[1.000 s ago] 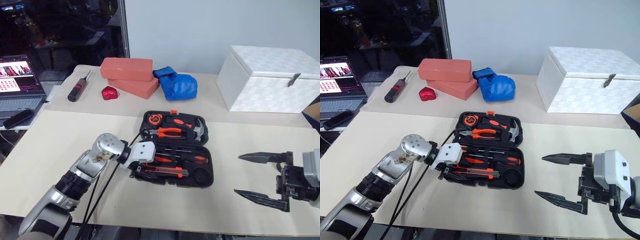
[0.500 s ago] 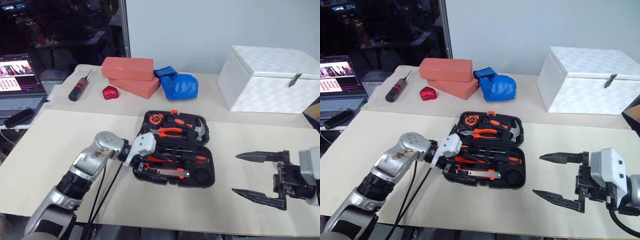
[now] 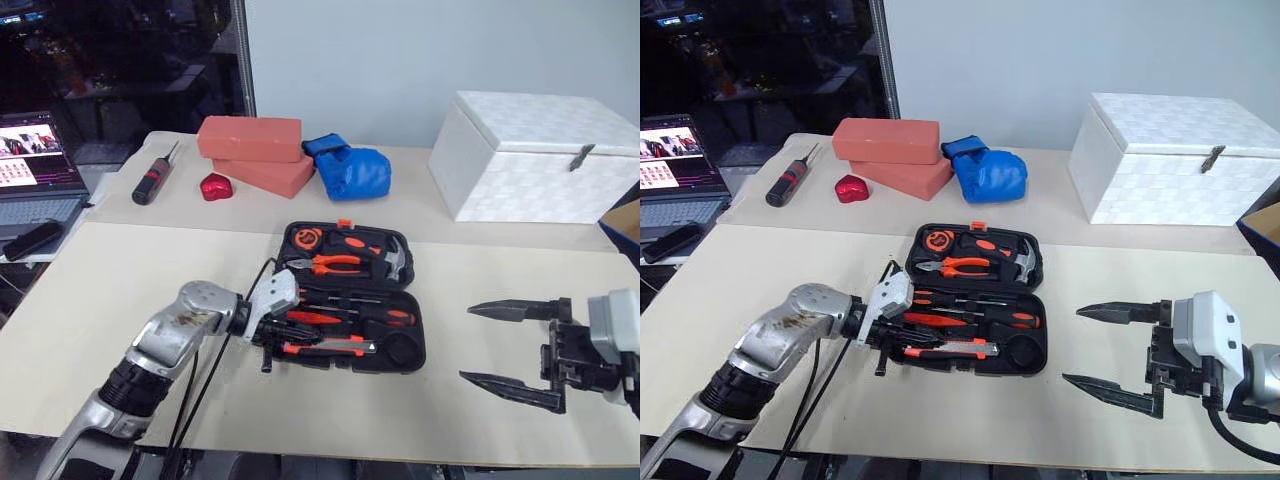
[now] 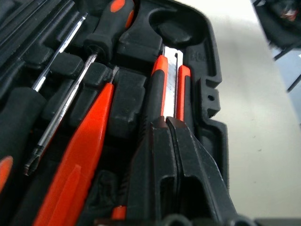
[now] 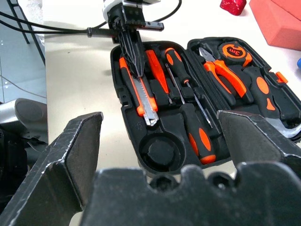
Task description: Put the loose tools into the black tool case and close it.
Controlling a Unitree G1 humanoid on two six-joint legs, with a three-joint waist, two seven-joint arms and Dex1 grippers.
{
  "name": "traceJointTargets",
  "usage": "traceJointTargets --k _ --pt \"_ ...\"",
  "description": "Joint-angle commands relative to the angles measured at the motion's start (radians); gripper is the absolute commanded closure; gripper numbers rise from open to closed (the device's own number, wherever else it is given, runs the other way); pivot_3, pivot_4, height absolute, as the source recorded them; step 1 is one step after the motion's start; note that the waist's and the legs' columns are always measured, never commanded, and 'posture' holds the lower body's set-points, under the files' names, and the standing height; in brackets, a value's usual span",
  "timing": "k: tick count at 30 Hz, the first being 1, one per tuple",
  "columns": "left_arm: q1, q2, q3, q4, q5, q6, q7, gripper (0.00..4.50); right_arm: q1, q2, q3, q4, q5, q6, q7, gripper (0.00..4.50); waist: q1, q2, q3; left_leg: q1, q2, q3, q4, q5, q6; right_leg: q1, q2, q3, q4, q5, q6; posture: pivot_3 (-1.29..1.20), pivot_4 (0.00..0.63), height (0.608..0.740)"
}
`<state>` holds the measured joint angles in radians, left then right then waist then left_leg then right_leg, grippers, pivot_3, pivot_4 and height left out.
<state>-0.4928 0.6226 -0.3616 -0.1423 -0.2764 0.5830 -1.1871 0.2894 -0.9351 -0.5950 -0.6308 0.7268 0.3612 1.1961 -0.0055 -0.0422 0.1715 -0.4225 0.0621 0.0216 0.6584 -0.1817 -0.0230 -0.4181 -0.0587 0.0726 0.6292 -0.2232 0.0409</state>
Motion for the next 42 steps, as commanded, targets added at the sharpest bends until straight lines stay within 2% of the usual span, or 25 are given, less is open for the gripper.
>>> traceJointTargets --k 1,6,8,11,15,16,17,20,27,34,42 --pt "0.038 -0.014 -0.074 0.053 0.059 -0.01 0.023 4.45 0.022 -0.009 -0.044 -0.036 0.017 0.017 0.001 0.0 0.002 0.002 -0.001 0.0 -0.001 0.0 0.0 0.0 0.0 0.0 -0.001 0.0 0.0 0.0 0.0 0.0 0.15 0.736" --pt "0.049 -0.023 -0.103 0.084 0.09 -0.053 0.018 4.45 0.082 0.017 -0.087 -0.09 0.04 0.056 -0.036 0.0 0.002 0.007 -0.007 0.0 -0.001 0.0 0.0 0.0 0.0 0.0 -0.001 0.0 0.0 0.0 0.0 0.0 0.15 0.736" --pt "0.052 -0.051 -0.085 0.095 0.077 -0.097 0.023 4.45 0.082 0.04 -0.088 -0.102 0.038 0.085 -0.108 0.0 0.002 0.009 -0.01 0.001 -0.001 0.0 0.0 0.0 0.0 0.0 -0.001 0.0 0.0 0.0 0.0 0.0 0.15 0.736" --pt "0.059 -0.116 0.034 0.055 -0.036 -0.142 0.029 4.45 0.096 0.07 -0.095 -0.127 -0.015 0.137 -0.234 0.0 0.001 0.01 -0.011 0.001 -0.001 0.0 0.0 0.0 0.0 0.0 -0.001 0.0 0.0 0.0 0.0 0.0 0.15 0.736" --pt "0.06 -0.122 0.155 -0.039 -0.147 -0.102 0.045 4.45 0.153 0.084 -0.117 -0.161 -0.095 0.228 -0.374 0.0 -0.001 0.007 -0.009 -0.002 -0.001 -0.001 0.0 0.0 0.0 -0.003 -0.001 0.0 0.001 0.0 0.0 0.0 0.15 0.736" --pt "0.058 -0.117 0.174 -0.067 -0.179 -0.078 0.044 3.95 0.173 0.071 -0.127 -0.165 -0.1 0.267 -0.384 0.0 -0.002 0.008 -0.009 -0.003 -0.001 -0.001 0.0 0.0 0.0 -0.004 -0.001 0.0 0.001 0.0 0.0 0.0 0.15 0.736" --pt "0.057 -0.113 0.188 -0.094 -0.207 -0.056 0.042 3.72 0.188 0.054 -0.134 -0.162 -0.096 0.312 -0.389 0.0 -0.002 0.008 -0.009 -0.003 -0.001 -0.001 0.0 0.0 0.0 -0.003 -0.001 0.0 0.001 0.0 0.0 0.0 0.15 0.736" --pt "0.042 -0.097 0.221 -0.149 -0.273 -0.002 0.031 2.68 0.17 0.022 -0.117 -0.126 -0.088 0.422 -0.441 0.0 -0.005 0.008 -0.009 -0.003 -0.001 -0.001 0.0 0.0 0.0 -0.003 -0.001 0.0 0.0 0.0 0.0 0.0 0.15 0.736" --pt "-0.036 -0.095 0.187 -0.197 -0.324 0.03 0.002 0.07 0.1 -0.038 -0.02 0.042 -0.266 0.485 -0.568 0.0 -0.007 0.007 -0.009 -0.002 -0.002 -0.001 0.0 0.0 0.0 -0.003 -0.001 0.0 0.0 0.0 0.0 0.0 0.15 0.736" --pt "-0.065 -0.114 0.15 -0.194 -0.334 -0.003 -0.044 0.03 -0.013 -0.073 0.004 0.244 -0.341 0.548 -0.598 0.0 -0.011 0.007 -0.009 -0.004 -0.003 -0.002 0.001 0.0 0.001 -0.003 -0.001 0.001 -0.002 0.0 0.0 0.0 0.15 0.736" --pt "-0.064 -0.123 0.14 -0.198 -0.318 -0.033 -0.057 0.03 -0.315 -0.171 0.263 0.577 -0.412 0.458 -0.512 0.0 -0.021 0.009 -0.008 -0.003 -0.003 -0.002 0.0 -0.001 0.002 -0.003 0.0 0.002 -0.001 0.0 0.001 0.0 0.15 0.736"
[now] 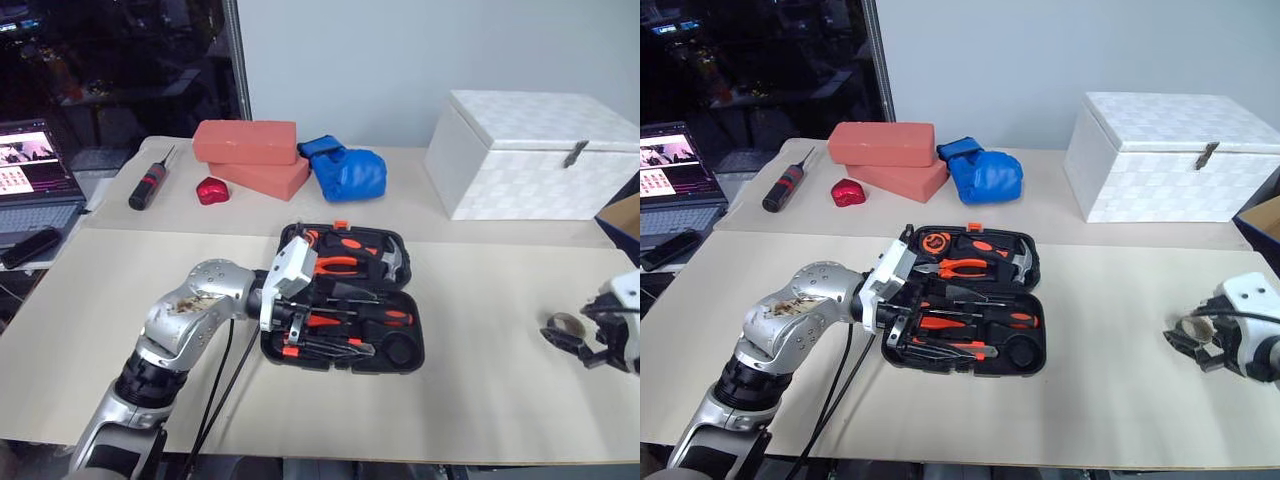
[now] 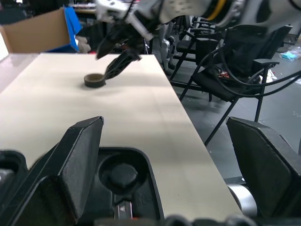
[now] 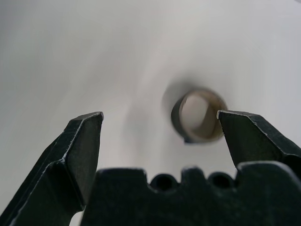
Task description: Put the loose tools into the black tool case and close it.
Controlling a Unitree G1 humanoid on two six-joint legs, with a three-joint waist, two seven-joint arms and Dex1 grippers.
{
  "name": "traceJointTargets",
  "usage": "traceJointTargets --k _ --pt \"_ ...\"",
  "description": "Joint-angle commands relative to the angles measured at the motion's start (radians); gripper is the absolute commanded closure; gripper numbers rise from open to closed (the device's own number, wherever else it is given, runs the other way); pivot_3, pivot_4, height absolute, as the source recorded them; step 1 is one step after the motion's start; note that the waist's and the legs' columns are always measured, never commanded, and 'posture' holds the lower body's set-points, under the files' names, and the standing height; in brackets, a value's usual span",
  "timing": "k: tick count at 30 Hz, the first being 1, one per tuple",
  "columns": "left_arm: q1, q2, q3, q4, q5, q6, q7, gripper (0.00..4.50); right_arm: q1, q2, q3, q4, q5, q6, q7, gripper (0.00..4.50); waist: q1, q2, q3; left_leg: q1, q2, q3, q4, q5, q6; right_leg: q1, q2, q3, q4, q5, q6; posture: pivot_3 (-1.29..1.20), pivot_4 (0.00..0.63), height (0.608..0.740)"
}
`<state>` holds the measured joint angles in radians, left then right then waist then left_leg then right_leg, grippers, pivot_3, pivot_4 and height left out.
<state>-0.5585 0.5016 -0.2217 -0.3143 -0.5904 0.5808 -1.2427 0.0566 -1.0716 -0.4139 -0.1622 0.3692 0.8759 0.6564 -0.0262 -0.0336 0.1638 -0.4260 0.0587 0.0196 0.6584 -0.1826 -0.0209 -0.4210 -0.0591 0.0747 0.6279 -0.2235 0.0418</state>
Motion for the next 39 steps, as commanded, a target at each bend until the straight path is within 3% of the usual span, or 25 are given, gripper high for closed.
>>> traceJointTargets --k 1,4,13,15,20,22,23,26,28,37,39 --pt "0.007 -0.004 0.003 -0.028 0.0 -0.036 0.009 0.01 -0.129 -0.035 0.123 0.165 -0.062 -0.054 0.045 0.25 0.0 0.0 0.0 0.0 0.0 0.0 0.0 0.0 0.0 0.0 0.0 0.0 0.0 0.0 0.0 0.0 0.15 0.736" --pt "0.022 -0.006 0.009 -0.039 0.004 -0.039 0.035 0.0 -0.193 -0.042 0.191 0.26 -0.086 -0.064 0.086 0.98 0.001 0.001 0.001 -0.001 -0.001 0.0 0.0 0.0 0.0 -0.001 0.0 0.0 0.0 -0.001 0.001 0.0 0.15 0.736" --pt "0.042 0.006 0.013 -0.036 0.008 -0.045 0.048 0.0 -0.252 -0.026 0.247 0.379 -0.139 -0.124 0.123 4.05 0.009 0.002 0.001 -0.003 -0.004 -0.003 0.0 0.0 0.001 -0.001 -0.001 0.002 0.0 -0.001 0.005 0.0 0.15 0.736" --pt "0.044 0.007 0.016 -0.031 0.011 -0.048 0.052 0.0 -0.255 -0.024 0.248 0.377 -0.14 -0.129 0.129 4.45 0.009 0.002 0.001 -0.003 -0.005 -0.004 0.0 0.0 0.001 -0.001 -0.001 0.002 0.001 -0.001 0.005 0.0 0.15 0.736" --pt "0.057 0.011 0.015 -0.024 0.019 -0.066 0.057 0.0 -0.215 -0.045 0.178 0.298 -0.124 -0.159 0.139 4.45 0.007 0.002 0.001 -0.003 -0.006 -0.004 0.0 0.0 0.001 -0.001 -0.001 0.005 0.001 -0.001 0.005 0.0 0.15 0.736" --pt "0.059 0.011 0.015 -0.023 0.021 -0.069 0.059 0.0 -0.172 -0.051 0.121 0.225 -0.093 -0.121 0.159 3.91 0.008 0.003 0.001 -0.003 -0.006 -0.004 0.0 0.0 0.001 -0.001 -0.001 0.005 0.001 -0.001 0.006 0.0 0.15 0.736" --pt "0.059 0.011 0.015 -0.023 0.021 -0.07 0.059 0.0 -0.157 -0.048 0.098 0.199 -0.083 -0.103 0.158 3.85 0.009 0.003 0.001 -0.003 -0.006 -0.004 0.0 0.0 0.001 -0.001 -0.001 0.005 0.001 -0.001 0.007 0.0 0.15 0.736" --pt "0.06 0.011 0.015 -0.024 0.019 -0.068 0.063 0.0 -0.118 -0.041 0.048 0.148 -0.096 -0.071 0.129 2.63 0.009 0.003 0.001 -0.003 -0.007 -0.004 0.0 0.0 0.001 -0.001 -0.001 0.006 0.001 -0.001 0.007 0.0 0.15 0.736" --pt "0.061 0.011 0.014 -0.025 0.019 -0.067 0.064 0.0 -0.092 -0.037 0.03 0.136 -0.103 -0.054 0.12 2.12 0.009 0.003 0.001 -0.003 -0.007 -0.004 0.001 0.0 0.001 0.0 -0.001 0.007 0.001 -0.001 0.007 0.0 0.15 0.736" --pt "0.05 0.013 0.014 -0.025 0.019 -0.065 0.063 0.0 -0.219 0.004 0.174 0.307 -0.159 -0.075 0.079 2.12 -0.004 0.003 0.001 -0.002 -0.008 -0.004 0.001 0.0 0.001 0.0 0.0 0.01 0.001 -0.001 0.007 0.0 0.15 0.736" --pt "0.05 0.015 0.017 -0.031 0.018 -0.062 0.067 0.0 -0.255 0.011 0.213 0.367 -0.174 -0.094 0.088 2.62 -0.009 0.003 0.001 -0.001 -0.008 -0.004 0.001 0.0 0.001 0.0 0.0 0.01 0.001 -0.001 0.007 0.0 0.15 0.736"
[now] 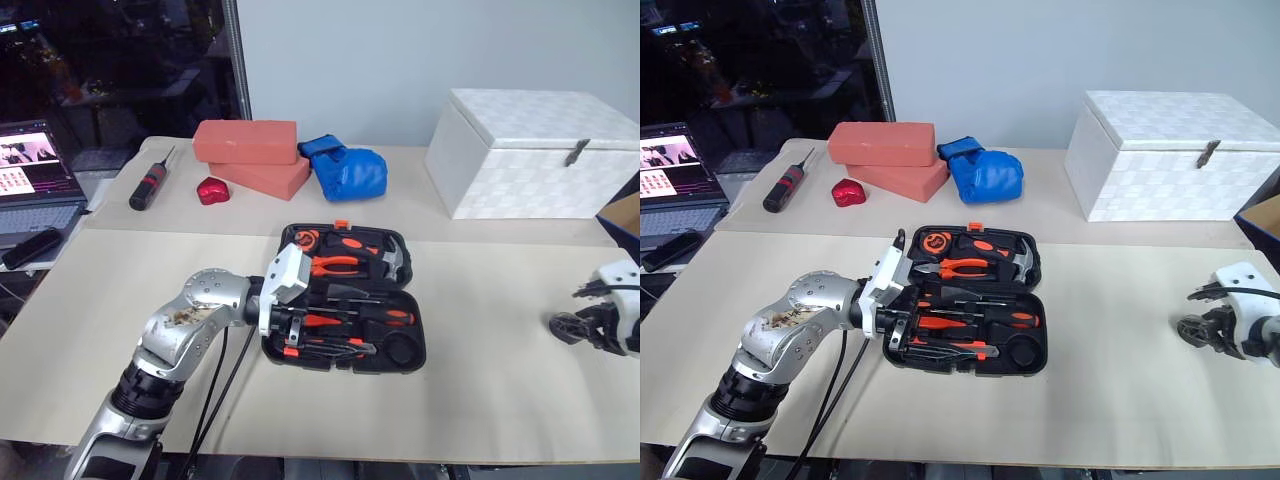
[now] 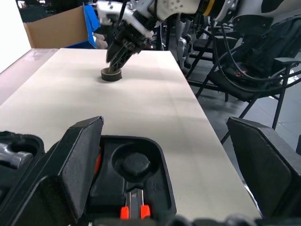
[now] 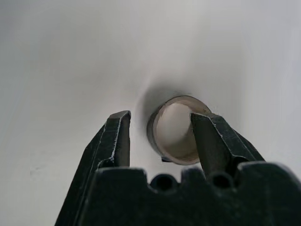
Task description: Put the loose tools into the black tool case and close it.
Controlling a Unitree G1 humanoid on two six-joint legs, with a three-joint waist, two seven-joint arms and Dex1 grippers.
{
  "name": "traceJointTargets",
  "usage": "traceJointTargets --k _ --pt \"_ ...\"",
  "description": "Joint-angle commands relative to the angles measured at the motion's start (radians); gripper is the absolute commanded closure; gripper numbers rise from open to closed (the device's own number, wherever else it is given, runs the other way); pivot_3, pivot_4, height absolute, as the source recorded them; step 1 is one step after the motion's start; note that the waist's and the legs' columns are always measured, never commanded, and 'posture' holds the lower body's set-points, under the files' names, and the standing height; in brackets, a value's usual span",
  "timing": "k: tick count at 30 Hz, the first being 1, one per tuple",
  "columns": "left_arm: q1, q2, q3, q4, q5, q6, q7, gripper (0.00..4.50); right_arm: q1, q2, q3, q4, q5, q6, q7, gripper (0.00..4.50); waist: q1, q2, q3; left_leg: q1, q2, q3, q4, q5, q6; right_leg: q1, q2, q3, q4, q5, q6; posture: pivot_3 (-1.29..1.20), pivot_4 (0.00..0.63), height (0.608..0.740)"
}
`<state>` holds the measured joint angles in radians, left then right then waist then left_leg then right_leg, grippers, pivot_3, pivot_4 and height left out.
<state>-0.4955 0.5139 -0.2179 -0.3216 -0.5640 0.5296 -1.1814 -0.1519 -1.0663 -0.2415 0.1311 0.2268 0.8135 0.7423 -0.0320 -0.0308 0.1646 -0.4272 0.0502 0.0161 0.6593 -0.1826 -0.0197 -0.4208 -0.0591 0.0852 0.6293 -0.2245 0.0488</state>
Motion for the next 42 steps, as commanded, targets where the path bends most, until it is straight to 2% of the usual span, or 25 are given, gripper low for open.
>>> traceJointTargets --k 1,4,6,10,14,16,18,21,25,28,35,42 --pt "-0.013 0.005 0.015 -0.026 -0.009 -0.009 0.008 0.0 -0.059 0.008 0.052 0.093 -0.036 -0.038 0.006 2.72 -0.005 0.0 0.0 0.0 0.0 0.0 0.0 0.0 0.0 0.0 0.0 0.0 0.0 0.0 0.0 0.0 0.15 0.736" --pt "-0.008 0.01 0.02 -0.031 -0.01 -0.006 0.014 0.0 -0.077 0.009 0.069 0.118 -0.035 -0.044 0.021 3.87 -0.006 0.0 0.0 -0.001 -0.001 0.0 0.0 0.0 0.0 0.0 0.0 0.001 0.0 0.0 0.001 0.0 0.15 0.736" --pt "0.0 0.013 0.022 -0.041 -0.013 -0.003 0.023 0.0 -0.071 0.006 0.062 0.114 -0.028 -0.048 0.03 4.48 -0.008 0.0 0.0 -0.001 -0.001 0.0 0.0 0.0 0.0 0.0 0.0 0.002 0.0 0.0 0.002 0.0 0.15 0.736" --pt "0.009 0.017 0.029 -0.05 -0.021 0.002 0.033 0.0 -0.049 -0.002 0.007 0.036 0.002 -0.044 0.041 4.48 -0.008 0.0 0.0 0.0 -0.001 0.001 0.0 0.0 0.0 0.0 0.0 0.003 0.0 0.0 0.002 0.0 0.15 0.736" --pt "0.048 0.059 0.062 -0.059 -0.036 0.001 0.022 0.0 0.035 -0.024 -0.105 -0.388 0.186 0.099 0.158 4.48 -0.016 0.004 0.002 0.0 -0.001 0.001 0.0 0.0 0.0 -0.001 0.001 0.004 0.001 0.001 0.004 0.0 0.15 0.736" --pt "0.074 0.084 0.083 -0.064 -0.047 0.007 0.022 0.0 0.045 -0.046 -0.086 -0.572 0.234 0.136 0.178 4.48 -0.018 0.004 0.002 0.002 -0.001 0.0 -0.001 0.0 0.001 -0.001 0.002 0.005 0.002 0.003 0.008 0.0 0.15 0.736" --pt "0.109 0.116 0.107 -0.074 -0.053 0.004 0.015 0.0 0.016 -0.07 -0.016 -0.732 0.287 0.183 0.184 4.48 -0.018 0.004 0.002 0.003 -0.001 -0.001 -0.001 0.0 0.001 -0.001 0.003 0.005 0.003 0.001 0.004 0.0 0.15 0.736" --pt "0.161 0.171 0.146 -0.075 -0.053 -0.003 -0.003 0.0 -0.114 -0.078 0.194 -0.882 0.298 0.212 0.183 4.48 -0.014 0.001 0.004 0.003 0.0 0.0 -0.001 -0.001 0.0 -0.001 0.002 0.005 0.002 -0.001 0.001 0.0 0.15 0.736" --pt "0.177 0.197 0.162 -0.058 -0.042 -0.019 -0.008 0.0 -0.278 -0.048 0.435 -0.9 0.262 0.217 0.209 4.48 -0.004 -0.003 0.006 0.001 -0.001 0.002 -0.001 -0.001 0.0 -0.002 -0.001 0.005 -0.002 -0.001 0.001 0.0 0.15 0.736" --pt "0.17 0.191 0.157 -0.061 -0.04 -0.018 -0.001 0.0 -0.332 -0.06 0.543 -0.862 0.209 0.192 0.232 4.48 0.003 -0.004 0.006 -0.002 -0.001 0.003 -0.001 -0.001 0.0 -0.003 -0.002 0.005 -0.005 -0.001 0.001 0.0 0.15 0.736" --pt "0.2 0.189 0.174 -0.108 -0.052 -0.002 0.046 0.0 -0.363 -0.097 0.668 -0.797 0.105 0.115 0.323 4.48 0.012 -0.004 0.006 -0.009 -0.001 0.004 -0.001 -0.002 0.002 -0.01 0.0 0.005 0.001 0.0 0.005 0.0 0.15 0.736" --pt "0.215 0.19 0.177 -0.132 -0.056 0.007 0.076 0.0 -0.414 -0.035 0.769 -0.75 0.031 0.076 0.382 4.48 0.013 -0.004 0.006 -0.008 0.0 0.004 0.001 -0.002 0.002 -0.01 0.001 0.006 0.002 -0.002 0.001 0.0 0.15 0.736"
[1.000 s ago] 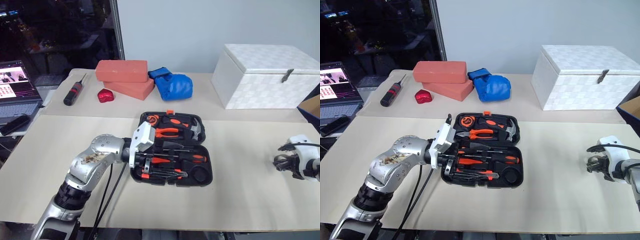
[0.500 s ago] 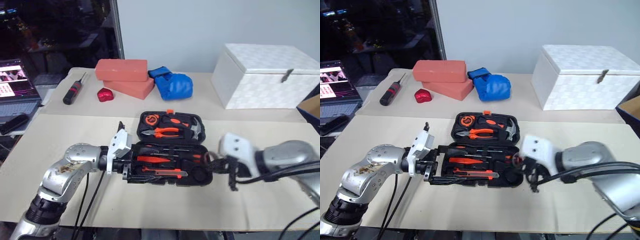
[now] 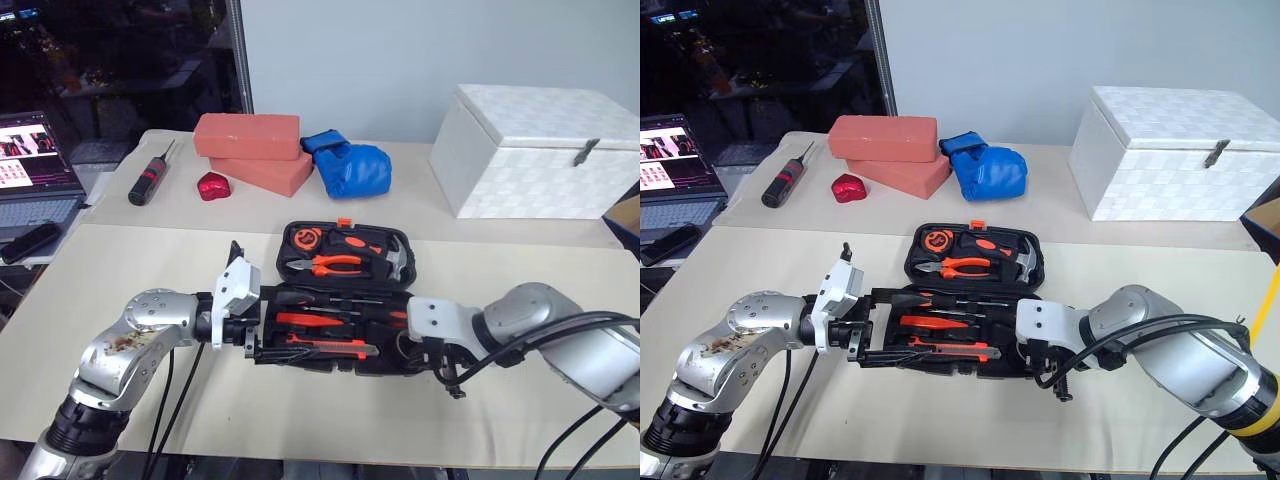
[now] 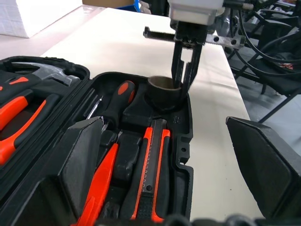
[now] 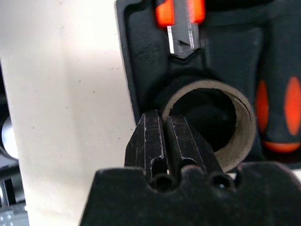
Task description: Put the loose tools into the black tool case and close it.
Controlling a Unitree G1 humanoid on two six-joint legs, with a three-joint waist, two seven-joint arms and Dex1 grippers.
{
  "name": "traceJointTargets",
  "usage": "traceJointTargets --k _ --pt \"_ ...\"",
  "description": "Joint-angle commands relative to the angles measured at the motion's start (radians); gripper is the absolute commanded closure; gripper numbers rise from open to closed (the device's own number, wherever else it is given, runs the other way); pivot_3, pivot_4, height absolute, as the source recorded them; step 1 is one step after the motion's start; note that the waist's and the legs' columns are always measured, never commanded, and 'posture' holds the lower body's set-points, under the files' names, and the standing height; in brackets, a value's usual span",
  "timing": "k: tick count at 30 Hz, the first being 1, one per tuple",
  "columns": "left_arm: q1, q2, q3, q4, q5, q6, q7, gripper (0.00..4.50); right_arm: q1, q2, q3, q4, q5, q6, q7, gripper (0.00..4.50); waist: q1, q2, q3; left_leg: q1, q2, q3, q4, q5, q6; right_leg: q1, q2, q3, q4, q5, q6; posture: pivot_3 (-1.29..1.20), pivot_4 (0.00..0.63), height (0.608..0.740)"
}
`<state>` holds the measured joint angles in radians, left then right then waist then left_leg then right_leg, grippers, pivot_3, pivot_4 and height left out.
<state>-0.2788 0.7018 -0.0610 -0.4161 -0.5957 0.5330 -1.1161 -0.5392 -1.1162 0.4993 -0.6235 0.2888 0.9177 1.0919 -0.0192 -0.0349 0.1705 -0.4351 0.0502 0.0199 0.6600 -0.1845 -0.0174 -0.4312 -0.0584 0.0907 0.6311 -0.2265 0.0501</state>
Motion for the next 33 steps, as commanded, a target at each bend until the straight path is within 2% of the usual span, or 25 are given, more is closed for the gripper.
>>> traceJointTargets --k 1,4,6,8,11,15,19,20,21,23,25,27,31,33 --pt "-0.001 0.003 0.02 -0.04 -0.024 0.004 0.014 0.0 -0.033 0.02 0.042 0.011 -0.043 -0.036 0.044 4.48 0.001 0.0 0.0 0.0 0.0 0.0 0.0 0.0 0.0 0.0 0.0 0.0 0.0 0.0 0.0 0.0 0.15 0.736" --pt "0.003 0.005 0.022 -0.044 -0.024 0.005 0.02 0.0 -0.052 0.026 0.075 0.032 -0.073 -0.053 0.084 4.48 0.002 0.0 0.0 0.001 0.0 0.0 0.0 0.0 0.0 0.001 0.0 0.0 0.0 0.0 0.0 0.0 0.15 0.736" --pt "0.006 0.005 0.022 -0.045 -0.022 0.004 0.022 0.0 -0.055 0.027 0.091 0.048 -0.101 -0.071 0.099 3.77 0.002 0.0 0.0 0.002 0.0 0.0 0.0 0.0 0.0 0.002 0.0 0.0 0.0 0.0 0.0 0.0 0.15 0.736" --pt "0.008 0.007 0.024 -0.046 -0.022 0.005 0.024 0.0 -0.051 0.027 0.091 0.052 -0.115 -0.086 0.111 3.27 0.002 0.0 0.0 0.002 0.0 0.0 0.0 0.0 0.0 0.002 0.0 0.0 0.0 0.0 0.0 0.0 0.15 0.736" --pt "0.013 0.012 0.034 -0.038 -0.024 0.011 0.031 0.0 -0.043 0.017 0.036 0.033 -0.085 -0.078 0.127 2.25 0.007 0.0 0.0 0.002 0.0 0.0 0.0 0.0 0.0 0.002 0.0 0.0 0.0 0.0 0.001 0.0 0.15 0.736" --pt "-0.001 -0.009 0.066 0.007 -0.06 0.079 0.09 0.0 -0.003 0.034 -0.12 -0.022 0.042 -0.011 0.125 2.25 0.009 0.0 0.0 0.0 0.0 -0.001 0.0 0.0 0.0 0.002 0.0 -0.001 -0.001 0.0 0.003 0.0 0.15 0.736" --pt "-0.074 -0.085 0.13 0.084 -0.122 0.222 0.262 0.0 0.068 0.125 -0.371 -0.062 0.201 0.098 0.031 2.25 0.008 -0.001 0.0 0.001 0.0 -0.003 0.0 0.0 0.0 0.003 0.0 -0.002 0.0 0.003 0.008 0.0 0.15 0.736" --pt "-0.1 -0.101 0.141 0.107 -0.124 0.268 0.314 0.0 0.083 0.16 -0.432 -0.06 0.215 0.118 -0.015 2.25 0.007 -0.001 0.0 0.001 0.0 -0.004 0.0 0.0 0.0 0.005 0.001 -0.003 0.0 0.003 0.008 0.0 0.15 0.736" --pt "-0.145 -0.137 0.153 0.144 -0.099 0.293 0.404 0.0 0.083 0.241 -0.529 -0.047 0.23 0.182 -0.105 2.25 0.007 -0.002 0.001 0.002 0.0 -0.005 0.001 0.0 0.0 0.006 0.001 -0.003 0.001 0.003 0.007 0.0 0.15 0.736" --pt "-0.264 -0.205 0.179 0.246 -0.083 0.393 0.565 0.0 0.027 0.346 -0.627 0.032 0.171 0.302 -0.292 2.25 0.008 -0.005 0.002 0.006 -0.001 -0.005 0.001 0.0 0.0 0.009 0.001 -0.003 0.001 0.004 0.007 0.0 0.15 0.736" --pt "-0.338 -0.226 0.191 0.328 -0.08 0.451 0.612 0.0 -0.043 0.39 -0.627 0.111 0.141 0.401 -0.38 2.25 0.006 -0.007 0.003 0.006 -0.002 -0.007 0.001 0.003 0.0 0.01 0.001 -0.003 0.001 0.007 0.007 0.0 0.15 0.736" --pt "-0.408 -0.254 0.202 0.433 -0.052 0.482 0.674 0.0 -0.091 0.425 -0.601 0.207 0.1 0.417 -0.462 2.25 0.003 -0.008 0.003 0.005 -0.002 -0.006 0.001 0.006 0.002 0.009 0.001 -0.003 -0.001 0.009 0.004 0.0 0.15 0.736" --pt "-0.519 -0.287 0.175 0.62 0.02 0.472 0.72 0.0 -0.179 0.503 -0.567 0.41 0.034 0.389 -0.577 2.25 -0.005 -0.007 0.003 0.005 -0.002 -0.006 -0.001 0.006 0.002 0.008 0.001 -0.002 -0.001 0.011 0.007 0.0 0.15 0.736" --pt "-0.577 -0.305 0.155 0.732 0.066 0.457 0.732 0.0 -0.205 0.522 -0.541 0.537 0.004 0.336 -0.6 2.25 -0.007 -0.007 0.003 0.004 -0.003 -0.007 -0.003 0.006 0.002 0.006 0.001 -0.002 0.0 0.011 0.004 0.0 0.15 0.736"
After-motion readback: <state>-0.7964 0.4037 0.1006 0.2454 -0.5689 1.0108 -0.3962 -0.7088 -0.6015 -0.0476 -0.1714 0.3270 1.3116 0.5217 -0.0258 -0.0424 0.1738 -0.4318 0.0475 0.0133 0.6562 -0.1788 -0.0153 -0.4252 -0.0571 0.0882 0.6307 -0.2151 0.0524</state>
